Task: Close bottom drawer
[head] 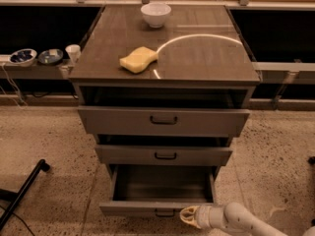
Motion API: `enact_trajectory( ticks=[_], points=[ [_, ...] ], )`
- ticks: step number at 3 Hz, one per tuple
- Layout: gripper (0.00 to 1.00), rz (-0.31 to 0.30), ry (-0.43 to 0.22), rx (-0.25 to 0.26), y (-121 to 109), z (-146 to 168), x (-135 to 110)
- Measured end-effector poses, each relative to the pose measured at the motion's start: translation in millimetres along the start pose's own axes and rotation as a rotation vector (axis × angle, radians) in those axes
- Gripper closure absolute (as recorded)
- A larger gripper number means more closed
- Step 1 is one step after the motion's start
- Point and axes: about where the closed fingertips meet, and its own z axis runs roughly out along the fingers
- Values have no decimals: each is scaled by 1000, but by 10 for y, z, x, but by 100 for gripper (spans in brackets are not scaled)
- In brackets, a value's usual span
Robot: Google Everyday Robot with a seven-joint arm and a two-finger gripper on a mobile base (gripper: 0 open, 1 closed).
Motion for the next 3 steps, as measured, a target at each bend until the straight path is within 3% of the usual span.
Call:
enact_trajectory(
  ticks=[1,2,3],
  points=[
    [100,0,0,0,-1,1,0],
    [100,-5,-8,98,-253,103,-13],
    [100,-5,-8,98,-254,104,-13]
  ],
)
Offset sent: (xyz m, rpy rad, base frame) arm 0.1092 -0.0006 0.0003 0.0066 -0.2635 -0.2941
